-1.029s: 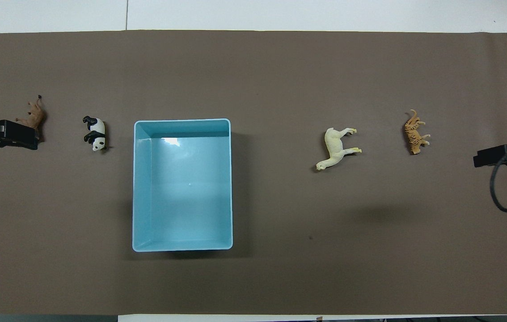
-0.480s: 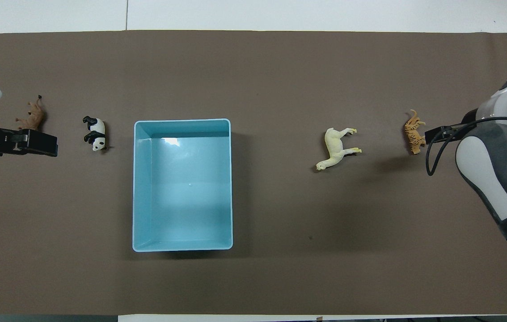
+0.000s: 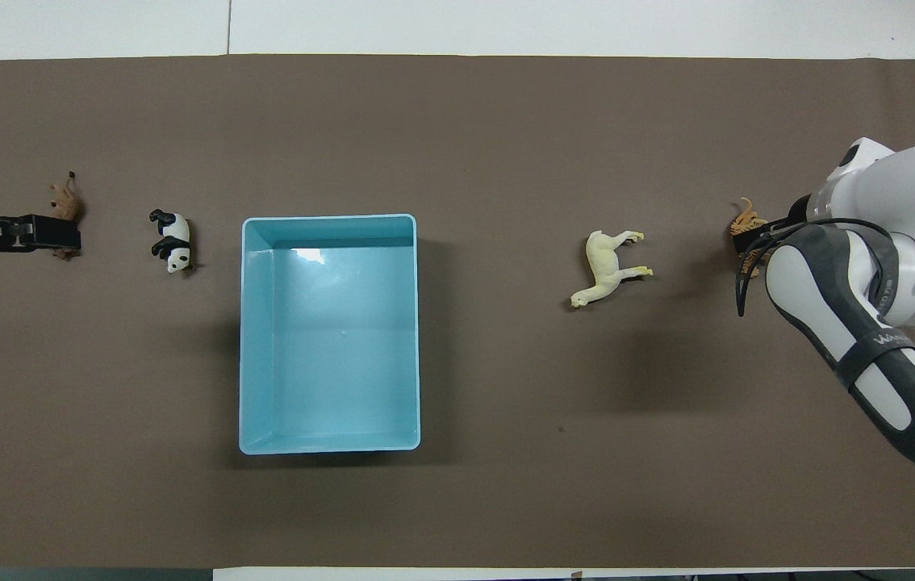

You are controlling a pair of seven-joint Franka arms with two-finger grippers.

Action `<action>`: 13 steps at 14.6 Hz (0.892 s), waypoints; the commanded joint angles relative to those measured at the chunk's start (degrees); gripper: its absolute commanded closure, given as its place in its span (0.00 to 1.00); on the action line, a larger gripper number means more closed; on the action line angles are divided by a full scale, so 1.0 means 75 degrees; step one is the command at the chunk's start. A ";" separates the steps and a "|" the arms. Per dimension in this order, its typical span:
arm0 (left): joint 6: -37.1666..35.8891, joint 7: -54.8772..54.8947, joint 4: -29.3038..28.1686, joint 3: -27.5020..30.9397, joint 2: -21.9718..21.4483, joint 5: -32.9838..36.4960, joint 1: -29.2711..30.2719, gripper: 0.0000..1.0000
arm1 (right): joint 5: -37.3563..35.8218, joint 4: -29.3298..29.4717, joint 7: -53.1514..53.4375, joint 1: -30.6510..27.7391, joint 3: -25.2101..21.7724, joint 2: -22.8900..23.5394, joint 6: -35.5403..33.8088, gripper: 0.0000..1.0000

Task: Put all toys into storage box
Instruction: 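Grasp the tan tiger with the right gripper while the left gripper advances, then grasp the black-and-white panda with the left gripper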

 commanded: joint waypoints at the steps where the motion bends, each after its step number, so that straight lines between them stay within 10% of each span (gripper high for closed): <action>1: 0.0886 0.0122 -0.0052 -0.0047 0.0699 -0.0069 0.0139 0.00 | -0.0051 -0.0016 -0.0333 0.0172 0.0003 0.0157 0.0282 0.00; 8: 0.2753 -0.0239 -0.0943 -0.0047 0.1298 -0.0069 0.0246 0.00 | -0.0051 -0.0086 -0.0427 0.0160 0.0003 0.0286 0.0610 0.02; 13: 0.2940 -0.1611 -0.0954 -0.0047 0.1567 -0.0069 0.0001 0.00 | 0.0054 -0.0110 -0.0404 0.0090 0.0003 0.0357 0.0610 0.37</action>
